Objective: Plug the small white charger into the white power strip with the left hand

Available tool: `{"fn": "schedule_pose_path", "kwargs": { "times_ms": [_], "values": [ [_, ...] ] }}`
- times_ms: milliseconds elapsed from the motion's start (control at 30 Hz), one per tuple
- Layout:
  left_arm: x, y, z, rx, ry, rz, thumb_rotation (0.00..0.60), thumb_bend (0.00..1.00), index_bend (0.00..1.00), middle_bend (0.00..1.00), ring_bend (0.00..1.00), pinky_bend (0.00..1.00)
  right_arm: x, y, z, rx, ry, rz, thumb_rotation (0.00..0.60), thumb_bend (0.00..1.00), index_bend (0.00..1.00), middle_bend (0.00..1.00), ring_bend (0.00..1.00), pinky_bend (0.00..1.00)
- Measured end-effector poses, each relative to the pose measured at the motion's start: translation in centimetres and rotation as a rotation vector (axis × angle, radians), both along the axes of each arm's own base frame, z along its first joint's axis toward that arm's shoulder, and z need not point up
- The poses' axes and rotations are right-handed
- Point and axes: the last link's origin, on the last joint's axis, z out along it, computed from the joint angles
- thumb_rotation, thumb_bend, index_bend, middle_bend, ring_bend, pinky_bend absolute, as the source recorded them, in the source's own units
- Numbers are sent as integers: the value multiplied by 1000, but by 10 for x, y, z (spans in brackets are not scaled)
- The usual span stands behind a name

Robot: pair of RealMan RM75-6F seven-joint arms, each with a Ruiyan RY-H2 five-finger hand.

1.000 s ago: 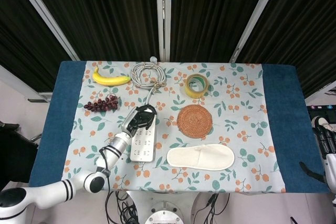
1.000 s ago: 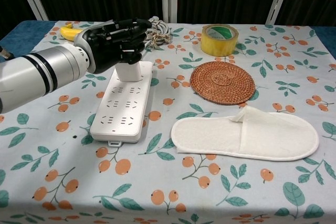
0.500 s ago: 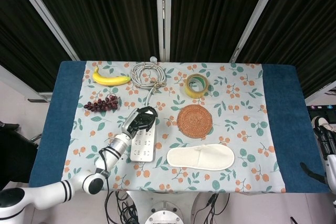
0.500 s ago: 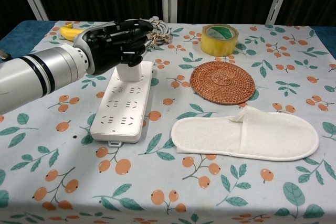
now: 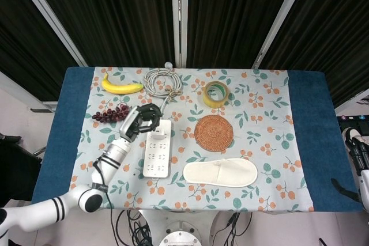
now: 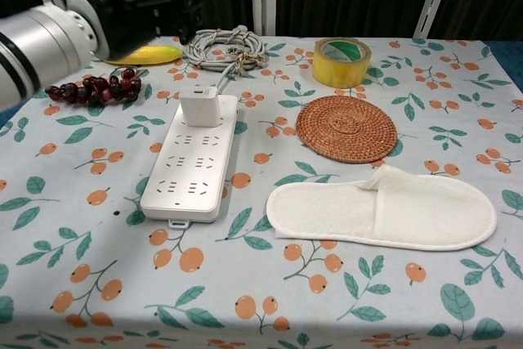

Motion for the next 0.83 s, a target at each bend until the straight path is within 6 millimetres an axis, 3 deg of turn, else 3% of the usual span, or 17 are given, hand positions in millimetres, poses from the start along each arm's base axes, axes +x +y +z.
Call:
{"fn": "schedule_pose_path", "kwargs": {
  "times_ms": [167,300,400,500,633,733,833],
  "values": [
    [-26,0,35,209,245,-26,600,434,376,504,397,406,-2,-2,2,14,10,-2,600,92,0,10,0,0],
    [-56,-5,63,399,548,-21,600,195,281,394,271,247,-6,-5,3,23,9,-7,600,99,0,1,0,0],
    [-85,-14,85,527,828,2,600,98,237,284,141,115,-8,-7,2,31,10,-9,600,101,0,0,0,0],
    [-117,-32,110,624,1111,45,600,57,206,189,63,26,-9,-10,0,31,14,-2,600,101,0,0,0,0],
    [-166,-80,145,681,1412,131,600,55,181,132,13,0,-8,-13,-3,33,22,7,600,100,0,0,0,0],
    [-186,-115,155,643,1511,152,600,55,172,130,12,0,-7,-14,-5,30,32,14,600,100,0,0,0,0],
    [-191,-142,155,617,1524,167,600,56,170,130,13,0,-7,-13,-8,26,35,14,600,99,0,0,0,0]
  ]
}}
